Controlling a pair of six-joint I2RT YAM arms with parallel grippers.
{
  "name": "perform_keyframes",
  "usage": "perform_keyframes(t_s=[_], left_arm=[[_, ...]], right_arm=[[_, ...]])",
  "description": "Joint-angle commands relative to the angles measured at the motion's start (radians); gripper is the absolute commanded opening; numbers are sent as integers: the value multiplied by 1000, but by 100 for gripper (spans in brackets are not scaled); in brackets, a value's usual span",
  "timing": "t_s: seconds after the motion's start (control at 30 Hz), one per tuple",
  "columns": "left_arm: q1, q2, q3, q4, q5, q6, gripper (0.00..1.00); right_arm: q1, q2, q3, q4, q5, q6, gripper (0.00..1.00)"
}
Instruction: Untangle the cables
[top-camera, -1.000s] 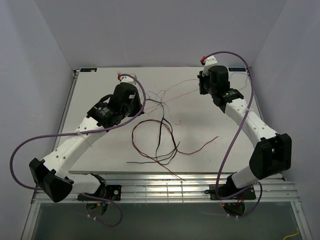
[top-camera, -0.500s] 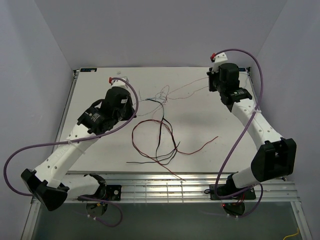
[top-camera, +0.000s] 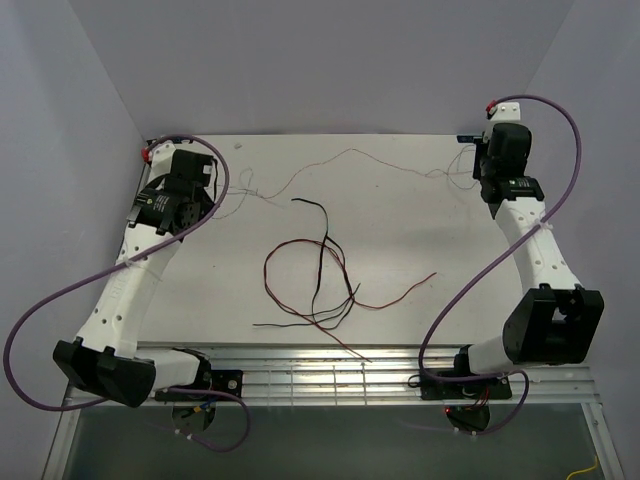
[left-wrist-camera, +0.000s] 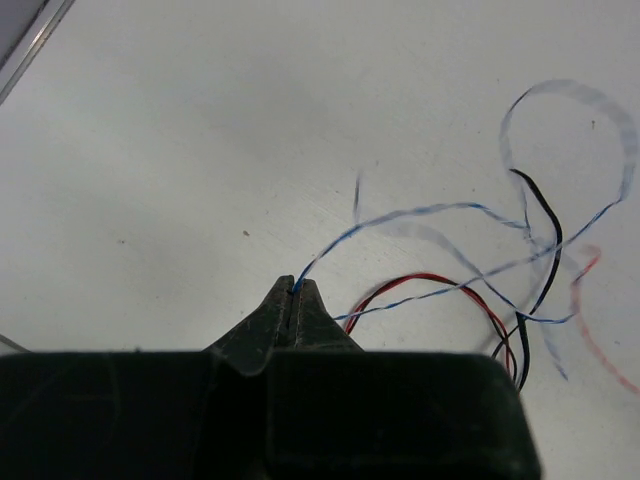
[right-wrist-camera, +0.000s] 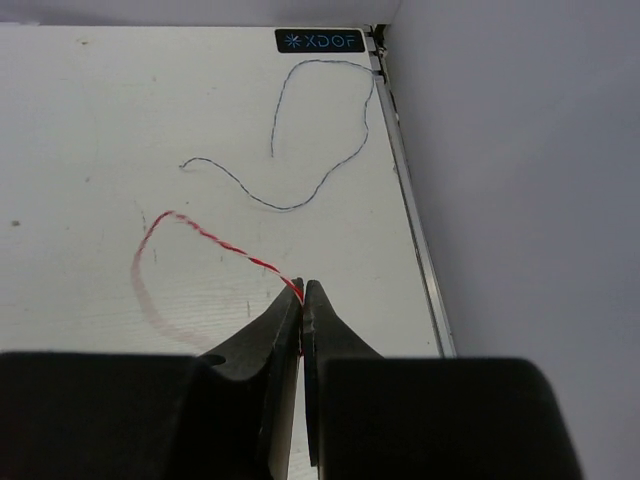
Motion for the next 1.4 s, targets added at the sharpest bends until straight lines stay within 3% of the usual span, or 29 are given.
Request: perform_keyframes(t_s=[0.0,0.23,0.43,0.7,0.8,0.97,1.07,1.2,1.37], left_arm=[[17,4,77,11,-15,24,0],[72,24,150,-16,-62,29,0],[190,27,146,-142,-133,-11,0],[380,51,203,-151,-150,15,0],[385,44,189,-95,-67,62,0],[385,28,132,134,313,160,0],[359,62,121,259,468,164,0],[131,169,172,398,532,156,0],[-6,434,284,664,740,128,0]], right_arm=[[10,-62,33,23,-22,-18,8],[-8,-88,70,15,17,-42,8],[-168,-113,91,-2,53,-54,8],[-347,-152,136,-23,28,-59,8],[-358,-166,142,-35,-68,-73,8],[-357,-195,179,-60,-348,-35,8],[-357,-230,176,-37,-474,1,8],[-357,-281,151,24,-605,85,8],[-355,-340,93,148,-835,218,8]])
